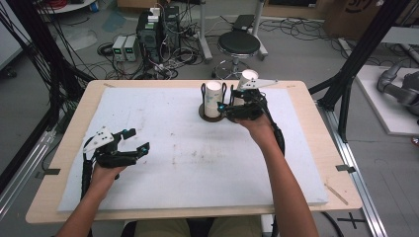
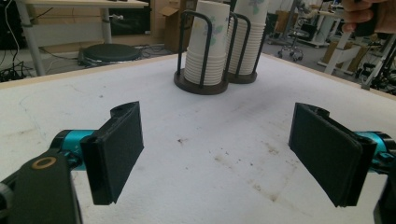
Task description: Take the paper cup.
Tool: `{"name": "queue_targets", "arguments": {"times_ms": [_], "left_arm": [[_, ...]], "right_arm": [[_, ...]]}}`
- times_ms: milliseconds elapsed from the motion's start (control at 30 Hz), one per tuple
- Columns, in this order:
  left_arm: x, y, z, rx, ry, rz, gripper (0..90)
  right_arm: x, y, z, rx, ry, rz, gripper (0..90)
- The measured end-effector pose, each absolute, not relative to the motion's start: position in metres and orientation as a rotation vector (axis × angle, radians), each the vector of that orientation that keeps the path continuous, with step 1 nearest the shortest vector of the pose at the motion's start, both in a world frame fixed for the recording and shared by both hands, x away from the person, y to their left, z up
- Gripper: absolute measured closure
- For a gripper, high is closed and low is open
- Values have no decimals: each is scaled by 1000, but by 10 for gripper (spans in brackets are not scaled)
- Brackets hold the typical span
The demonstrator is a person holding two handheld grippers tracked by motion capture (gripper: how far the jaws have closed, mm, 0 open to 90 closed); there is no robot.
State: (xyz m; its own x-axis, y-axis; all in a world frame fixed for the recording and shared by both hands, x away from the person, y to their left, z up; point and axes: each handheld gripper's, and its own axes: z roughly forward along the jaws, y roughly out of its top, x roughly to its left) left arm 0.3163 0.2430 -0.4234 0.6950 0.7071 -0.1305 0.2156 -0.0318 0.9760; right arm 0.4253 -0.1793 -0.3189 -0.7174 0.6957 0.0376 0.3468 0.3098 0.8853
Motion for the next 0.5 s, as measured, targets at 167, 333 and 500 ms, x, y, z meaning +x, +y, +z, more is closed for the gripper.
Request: {"name": "queue_targets", "arguments": {"times_ms": [167,333,500], "left_arm": [[317,243,-424,1593,771,461,177],[318,244,-424,1590,774,458,177],[317,244,-424,1586,775,455,177]], "right_arm": [[440,-172,-316,944,2244,1351,206],[452,-165,-316,955,2248,1330,206],[470,-157,-319,985,2261,1287,206]]}}
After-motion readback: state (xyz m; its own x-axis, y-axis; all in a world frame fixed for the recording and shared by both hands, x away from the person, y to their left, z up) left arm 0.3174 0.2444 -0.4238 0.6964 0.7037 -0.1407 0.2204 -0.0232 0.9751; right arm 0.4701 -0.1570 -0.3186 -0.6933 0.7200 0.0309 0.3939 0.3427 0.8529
